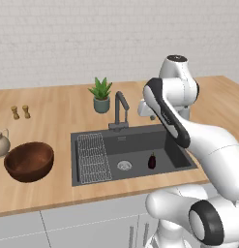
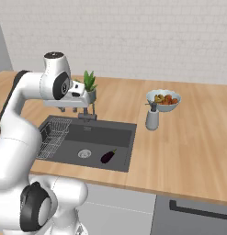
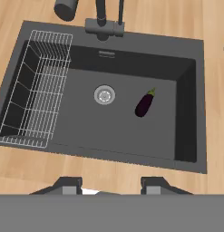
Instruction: Pick the eggplant from the sink and place it in the bowl. Then pick the bowl and place it in the microwave. Then close the microwave door and press the start button.
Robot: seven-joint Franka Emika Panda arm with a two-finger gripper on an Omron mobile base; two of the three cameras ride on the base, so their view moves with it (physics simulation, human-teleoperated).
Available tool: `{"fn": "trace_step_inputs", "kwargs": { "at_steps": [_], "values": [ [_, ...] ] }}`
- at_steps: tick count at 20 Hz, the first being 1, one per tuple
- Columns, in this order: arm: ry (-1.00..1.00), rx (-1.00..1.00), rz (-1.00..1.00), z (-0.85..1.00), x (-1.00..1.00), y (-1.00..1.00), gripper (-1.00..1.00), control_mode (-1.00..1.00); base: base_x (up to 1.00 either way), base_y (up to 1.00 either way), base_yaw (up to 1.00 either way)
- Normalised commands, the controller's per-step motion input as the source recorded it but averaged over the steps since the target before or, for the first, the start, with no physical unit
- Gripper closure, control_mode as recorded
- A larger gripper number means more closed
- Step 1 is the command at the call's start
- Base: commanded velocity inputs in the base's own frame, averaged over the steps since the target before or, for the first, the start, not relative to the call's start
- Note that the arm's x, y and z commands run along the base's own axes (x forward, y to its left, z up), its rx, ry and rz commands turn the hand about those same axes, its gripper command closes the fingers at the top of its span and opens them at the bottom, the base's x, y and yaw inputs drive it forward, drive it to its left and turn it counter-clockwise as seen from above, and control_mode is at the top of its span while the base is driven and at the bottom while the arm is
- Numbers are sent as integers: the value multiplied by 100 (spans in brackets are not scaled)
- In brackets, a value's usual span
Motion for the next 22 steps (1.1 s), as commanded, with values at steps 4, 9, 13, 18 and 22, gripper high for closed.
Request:
{"fn": "trace_step_inputs", "kwargs": {
  "at_steps": [4,9,13,18,22],
  "values": [
    [-1,0,0,-16,-8,-3,-100,-100,0,0,0],
    [-2,5,-8,-46,-2,-15,-100,-100,0,0,0],
    [2,11,-14,-76,0,-24,-100,-100,0,0,0],
    [18,12,-8,-70,22,-23,-100,-100,0,0,0],
    [23,13,-1,-70,53,-38,-100,-100,0,0,0]
  ]
}}
